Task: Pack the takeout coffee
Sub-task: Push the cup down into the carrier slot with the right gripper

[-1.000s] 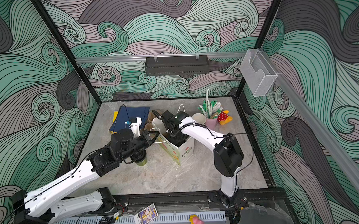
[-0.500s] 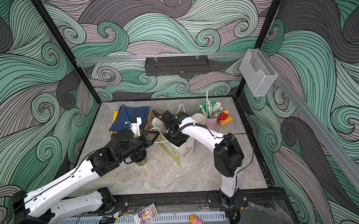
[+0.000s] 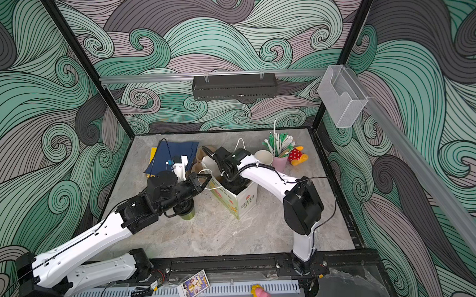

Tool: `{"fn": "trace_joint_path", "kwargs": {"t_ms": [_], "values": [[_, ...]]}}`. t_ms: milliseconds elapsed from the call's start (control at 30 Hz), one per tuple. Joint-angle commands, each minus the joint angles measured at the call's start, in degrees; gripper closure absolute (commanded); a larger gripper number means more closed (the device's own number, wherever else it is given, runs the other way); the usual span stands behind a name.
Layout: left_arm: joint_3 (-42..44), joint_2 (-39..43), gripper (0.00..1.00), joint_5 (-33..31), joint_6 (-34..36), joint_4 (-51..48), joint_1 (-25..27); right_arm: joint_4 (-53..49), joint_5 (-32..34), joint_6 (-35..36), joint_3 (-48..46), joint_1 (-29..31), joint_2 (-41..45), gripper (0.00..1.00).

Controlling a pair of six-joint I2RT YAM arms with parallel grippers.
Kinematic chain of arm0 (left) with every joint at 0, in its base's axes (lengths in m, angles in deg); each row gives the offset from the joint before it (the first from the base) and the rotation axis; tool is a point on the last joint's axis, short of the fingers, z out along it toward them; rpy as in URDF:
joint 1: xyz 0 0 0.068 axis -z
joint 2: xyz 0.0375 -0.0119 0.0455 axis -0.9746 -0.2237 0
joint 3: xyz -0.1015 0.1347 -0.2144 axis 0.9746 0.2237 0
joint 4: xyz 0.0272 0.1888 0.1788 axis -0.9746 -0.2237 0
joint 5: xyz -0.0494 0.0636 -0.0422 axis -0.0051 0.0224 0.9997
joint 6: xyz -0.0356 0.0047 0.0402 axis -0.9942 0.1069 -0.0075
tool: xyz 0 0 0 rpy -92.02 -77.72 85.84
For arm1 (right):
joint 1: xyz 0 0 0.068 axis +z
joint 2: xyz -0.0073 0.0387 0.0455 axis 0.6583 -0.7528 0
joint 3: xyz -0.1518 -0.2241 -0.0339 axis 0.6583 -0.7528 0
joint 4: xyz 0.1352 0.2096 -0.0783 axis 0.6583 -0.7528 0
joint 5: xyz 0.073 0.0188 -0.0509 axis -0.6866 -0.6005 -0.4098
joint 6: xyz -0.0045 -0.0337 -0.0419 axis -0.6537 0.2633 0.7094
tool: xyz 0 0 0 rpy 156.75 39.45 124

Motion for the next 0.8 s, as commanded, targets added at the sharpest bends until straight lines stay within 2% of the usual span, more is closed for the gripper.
{"fn": "trace_joint_path", "kwargs": {"t_ms": [0, 400, 767], "values": [[-1.3, -0.1, 1.0, -0.5, 0.1, -1.1, -0.2, -7.6, 3.5, 0.9, -6.9, -0.9, -7.9, 0.34], [-2.1, -1.0, 1.0, 0.1, 0.3, -1.2, -0.1, -8.0, 2.5, 0.4, -4.6, -0.8, -4.5, 0.34], [-2.8, -2.1, 1.0, 1.4, 0.1, -1.4, -0.2, -8.6, 1.2, -0.9, 3.6, -0.4, 2.0, 0.23]]}}
